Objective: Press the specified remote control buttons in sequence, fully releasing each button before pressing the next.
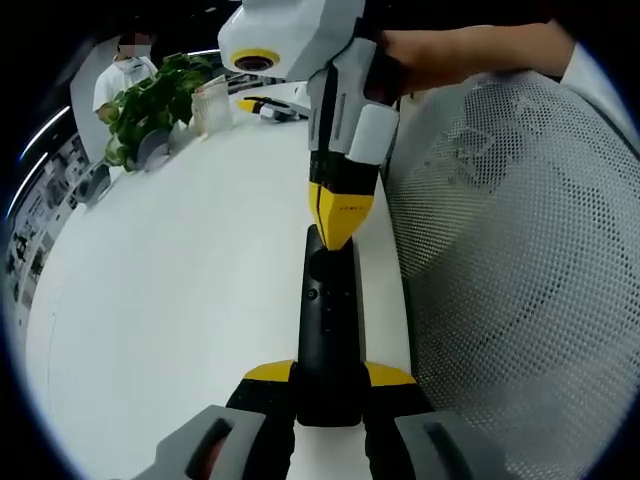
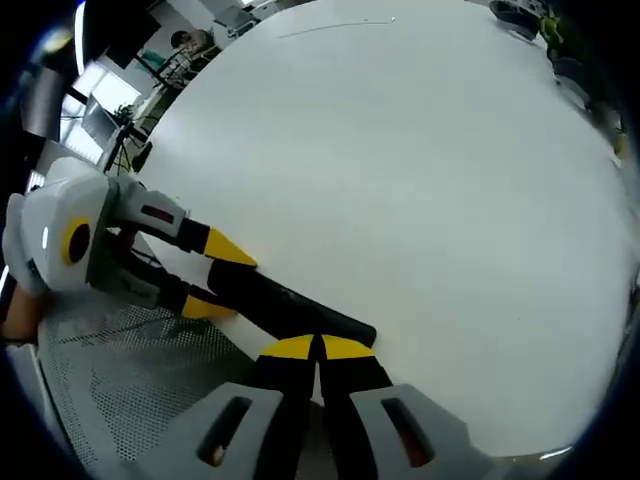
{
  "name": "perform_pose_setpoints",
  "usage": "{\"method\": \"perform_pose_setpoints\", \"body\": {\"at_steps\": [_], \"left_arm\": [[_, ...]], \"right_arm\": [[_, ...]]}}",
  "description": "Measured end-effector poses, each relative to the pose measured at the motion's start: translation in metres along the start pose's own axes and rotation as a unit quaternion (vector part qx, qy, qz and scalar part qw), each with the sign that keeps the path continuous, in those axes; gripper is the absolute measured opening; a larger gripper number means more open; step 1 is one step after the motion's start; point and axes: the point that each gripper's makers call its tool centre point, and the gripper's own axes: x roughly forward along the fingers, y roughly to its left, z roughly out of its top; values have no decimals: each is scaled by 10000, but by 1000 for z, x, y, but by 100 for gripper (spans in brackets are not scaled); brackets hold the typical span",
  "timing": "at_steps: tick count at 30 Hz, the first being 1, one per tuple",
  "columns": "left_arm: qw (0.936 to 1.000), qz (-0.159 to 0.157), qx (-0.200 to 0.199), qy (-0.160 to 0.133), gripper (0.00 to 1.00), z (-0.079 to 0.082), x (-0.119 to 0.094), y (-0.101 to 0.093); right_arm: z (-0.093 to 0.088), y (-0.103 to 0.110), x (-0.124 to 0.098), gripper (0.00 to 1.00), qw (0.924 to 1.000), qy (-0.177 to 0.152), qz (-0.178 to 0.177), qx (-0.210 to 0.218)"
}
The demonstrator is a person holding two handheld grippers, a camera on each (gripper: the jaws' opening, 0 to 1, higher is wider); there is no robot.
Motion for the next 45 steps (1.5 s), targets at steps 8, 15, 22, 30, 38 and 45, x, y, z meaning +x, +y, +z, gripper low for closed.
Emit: {"method": "perform_pose_setpoints", "body": {"at_steps": [8,15,22,30,38,45], "left_arm": [[10000,-11,16,-30,25,3,2,-1],[10000,-14,-4,-33,25,3,2,-1],[10000,-11,-21,-20,25,3,3,-1],[9999,29,-97,-73,25,4,4,0],[9998,41,-98,-162,25,7,5,0],[9997,50,-110,-188,25,7,5,0]], "right_arm": [[-2,-2,1,0,9999,29,9,119],[-2,-4,1,0,9997,17,40,250],[-2,-3,2,0,9996,-55,27,268],[0,-4,4,0,9982,94,-218,558],[-3,-3,1,0,9989,-77,-211,408],[-1,-3,2,0,9984,63,-158,539]]}}
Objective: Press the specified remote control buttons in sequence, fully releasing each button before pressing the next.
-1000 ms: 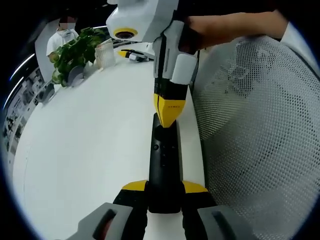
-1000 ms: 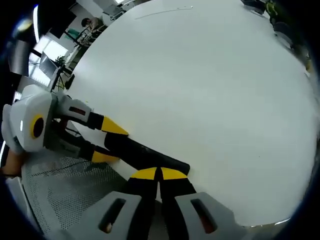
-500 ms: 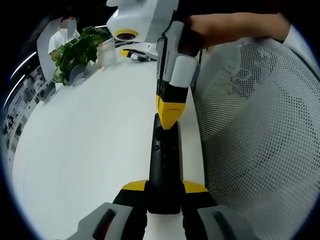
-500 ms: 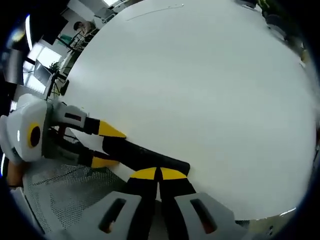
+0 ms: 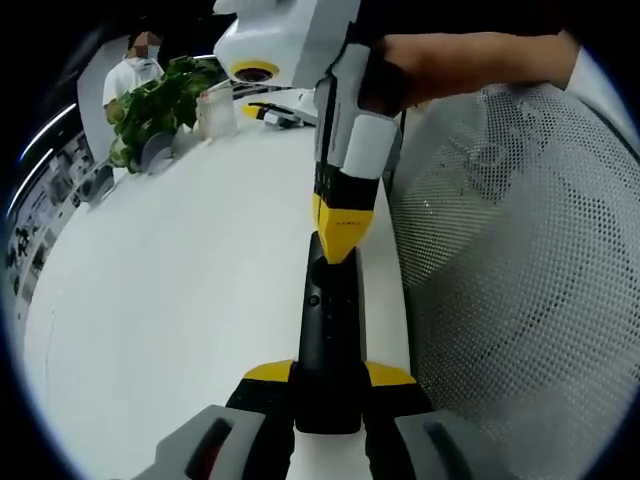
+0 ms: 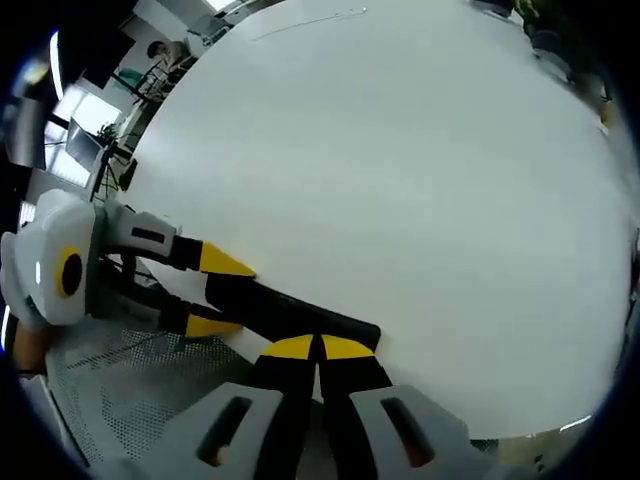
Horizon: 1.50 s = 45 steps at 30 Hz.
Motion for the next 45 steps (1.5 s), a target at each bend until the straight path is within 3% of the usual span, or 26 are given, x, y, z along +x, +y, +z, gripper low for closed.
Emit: {"method": "perform_pose_setpoints", "body": {"at_steps": [6,13,19,23,30,37,45], "left_arm": [[10000,1,14,11,25,0,0,0],[10000,-1,21,21,25,0,0,0],[10000,-1,13,21,25,0,0,0],[10000,-14,15,2,25,0,0,0],[10000,-56,-2,70,25,-4,-2,-1],[9993,-122,-323,162,24,-13,-10,-1],[9994,-101,-266,219,24,-15,-11,-2]], "right_arm": [[17,1,-2,0,9989,-468,-8,-86],[16,5,3,0,9990,-427,144,-14],[14,5,6,0,9991,-392,52,-149],[15,6,7,0,9973,-452,-196,-546],[16,3,7,0,9974,-467,-179,-527],[16,4,8,0,9974,-388,-266,-542],[16,4,7,0,9960,-477,-299,-697]]}}
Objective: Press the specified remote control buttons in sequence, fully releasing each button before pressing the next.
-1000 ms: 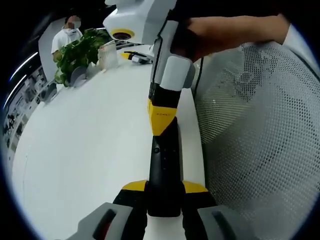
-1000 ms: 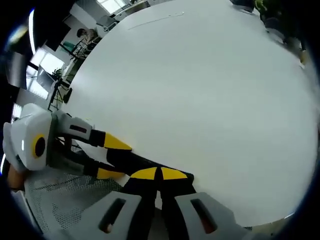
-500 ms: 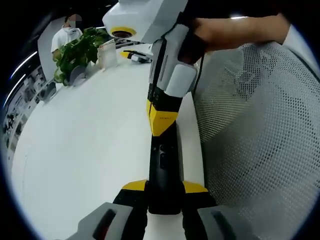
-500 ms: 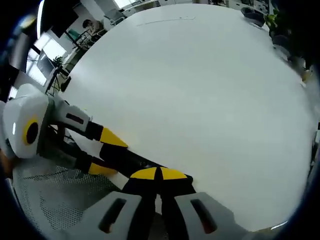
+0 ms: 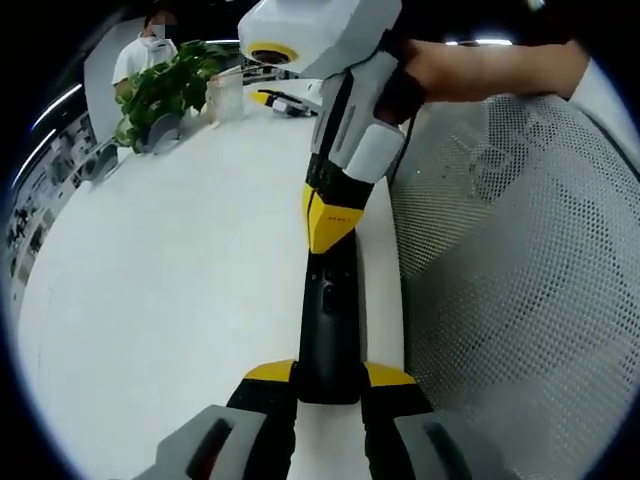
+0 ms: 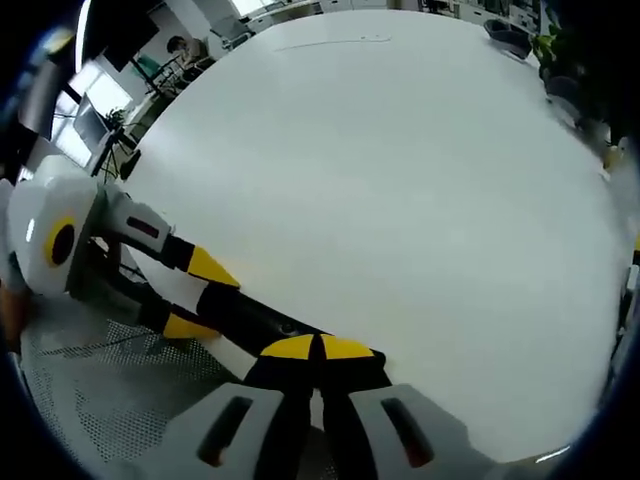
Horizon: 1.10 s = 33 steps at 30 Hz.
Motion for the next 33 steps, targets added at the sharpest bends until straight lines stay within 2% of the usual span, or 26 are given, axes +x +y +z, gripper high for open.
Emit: {"method": "perform_pose_setpoints", "body": {"at_steps": [4,10,17,21,33], "left_arm": [[10000,9,-96,-9,24,1,0,0],[10000,52,-57,-1,24,2,1,1],[9999,100,25,-5,24,4,2,2],[10000,94,25,-15,24,4,2,2],[9999,113,-23,71,25,4,3,2]], "right_arm": [[0,1,-1,0,9999,78,-19,-69],[-4,8,-7,0,9984,241,352,383],[-6,10,-8,0,9976,260,418,485],[-11,10,-3,0,9977,416,358,409],[-13,11,-1,0,9988,427,241,-48]]}}
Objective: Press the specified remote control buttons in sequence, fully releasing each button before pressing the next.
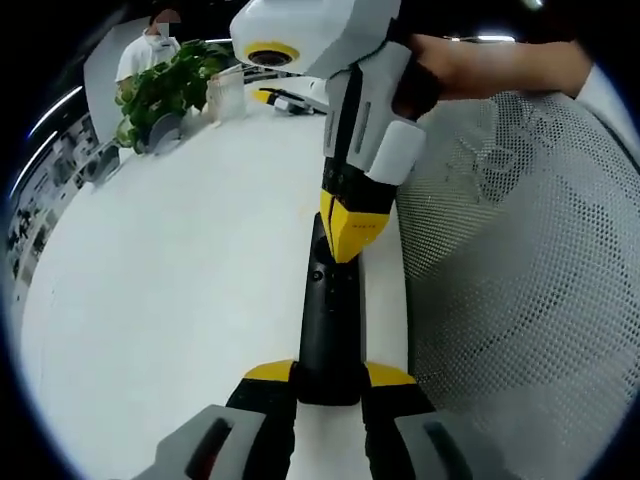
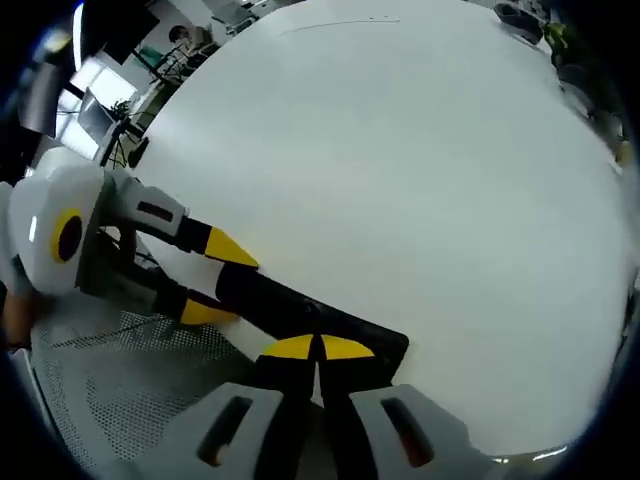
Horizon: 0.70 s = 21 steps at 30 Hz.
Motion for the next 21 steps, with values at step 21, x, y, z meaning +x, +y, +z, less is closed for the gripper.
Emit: {"method": "perform_pose_setpoints", "body": {"at_steps": [21], "left_arm": [[9999,-14,144,-9,24,0,1,0]], "right_arm": [[-2,-1,-2,0,9998,36,167,48]]}}
